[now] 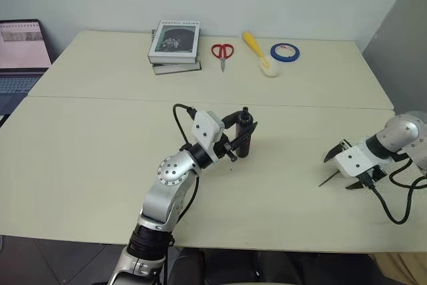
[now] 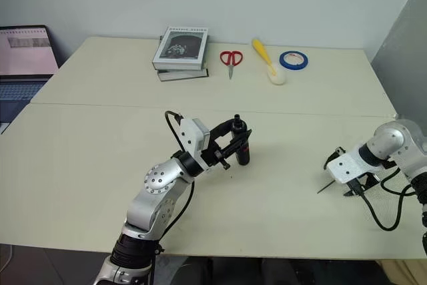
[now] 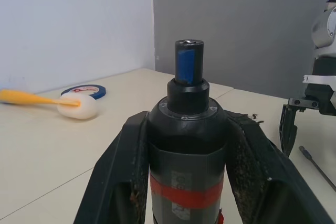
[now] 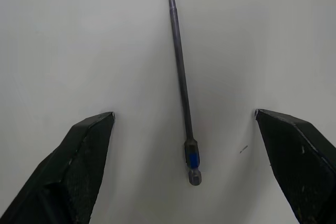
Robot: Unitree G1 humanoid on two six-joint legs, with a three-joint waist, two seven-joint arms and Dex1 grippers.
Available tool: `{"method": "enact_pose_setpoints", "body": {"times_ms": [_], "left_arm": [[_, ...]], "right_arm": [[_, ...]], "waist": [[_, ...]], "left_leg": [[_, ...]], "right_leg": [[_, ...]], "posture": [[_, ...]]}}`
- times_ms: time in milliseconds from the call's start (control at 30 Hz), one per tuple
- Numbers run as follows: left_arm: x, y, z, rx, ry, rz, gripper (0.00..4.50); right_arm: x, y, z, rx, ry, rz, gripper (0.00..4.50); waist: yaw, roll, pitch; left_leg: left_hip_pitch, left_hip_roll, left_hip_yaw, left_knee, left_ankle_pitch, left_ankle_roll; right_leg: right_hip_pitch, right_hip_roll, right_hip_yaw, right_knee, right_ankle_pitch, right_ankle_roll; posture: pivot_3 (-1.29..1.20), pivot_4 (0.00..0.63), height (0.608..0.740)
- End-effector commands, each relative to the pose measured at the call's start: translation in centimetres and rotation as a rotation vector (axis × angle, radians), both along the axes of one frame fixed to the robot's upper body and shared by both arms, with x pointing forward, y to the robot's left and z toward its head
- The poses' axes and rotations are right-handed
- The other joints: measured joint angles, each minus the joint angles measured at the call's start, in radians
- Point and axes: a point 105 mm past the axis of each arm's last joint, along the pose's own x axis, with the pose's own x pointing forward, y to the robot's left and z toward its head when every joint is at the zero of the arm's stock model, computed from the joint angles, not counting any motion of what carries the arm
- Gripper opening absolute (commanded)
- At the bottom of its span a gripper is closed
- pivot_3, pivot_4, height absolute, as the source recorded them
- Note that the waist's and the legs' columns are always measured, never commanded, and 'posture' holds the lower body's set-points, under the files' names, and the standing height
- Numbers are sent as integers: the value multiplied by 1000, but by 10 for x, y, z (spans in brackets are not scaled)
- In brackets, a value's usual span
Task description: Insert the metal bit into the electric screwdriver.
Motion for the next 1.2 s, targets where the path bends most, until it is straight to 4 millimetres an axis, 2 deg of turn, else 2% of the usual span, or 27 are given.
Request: {"method": "enact_pose_setpoints", "body": {"times_ms": [33, 233, 333, 667, 733, 767, 900, 1100, 1200], "left_arm": [[-6, -5, 13, -11, -51, -21, 1660], [-6, -4, 13, -10, -52, -18, 1660], [-6, -5, 13, -10, -51, -15, 1660], [-5, -5, 13, -11, -53, -11, 1660], [-5, -5, 13, -10, -53, -11, 1660], [-5, -5, 13, -10, -54, -11, 1660], [-5, -4, 13, -8, -56, -10, 1660], [-4, -4, 12, -6, -59, -13, 1660], [-4, -5, 15, -8, -70, -17, 1660]], "right_arm": [[0, 2, 3, -93, 23, 78, 4500], [5, 4, 2, -133, 33, 90, 4500], [5, 5, 1, -149, 44, 90, 4056], [6, 7, 2, -174, 69, 27, 1812], [5, 7, 1, -168, 73, 14, 1212], [5, 8, 1, -167, 75, 11, 1112], [0, 7, 1, -165, 85, -3, 79], [-4, -1, 7, -173, 82, -26, 0], [-2, 0, 15, -124, 58, -57, 0]], "waist": [[-1, 0, 0], [-2, 0, 0], [-2, 0, 0], [-4, 0, 0], [-3, 0, 0], [-2, 0, 0], [-1, 0, 0], [-1, 0, 0], [-1, 0, 0]], "left_leg": [[0, 0, 0, 0, 0, 0], [0, 0, 0, 1, 0, -1], [0, 0, 0, 1, 1, -1], [1, 0, 0, 1, 2, -1], [1, 0, 0, 1, 2, -1], [1, 0, 0, 0, 2, -1], [1, 0, -1, 0, 2, -1], [1, 0, -1, 0, 2, -1], [1, 0, -1, 0, 2, -1]], "right_leg": [[0, 0, 0, 0, 0, 0], [0, 0, 0, 0, 1, 0], [0, 0, 0, 0, 2, 0], [1, 0, 0, 0, 3, -1], [1, 0, 0, 0, 3, -1], [1, 0, 0, 0, 3, -1], [1, 0, 0, 0, 3, -1], [1, 0, 0, 0, 3, -1], [0, 0, 0, 0, 3, -1]], "posture": [[0, 150, 740], [0, 150, 740], [0, 150, 740], [0, 150, 740], [0, 150, 740], [0, 150, 740], [0, 150, 740], [0, 150, 740], [0, 150, 740]]}}
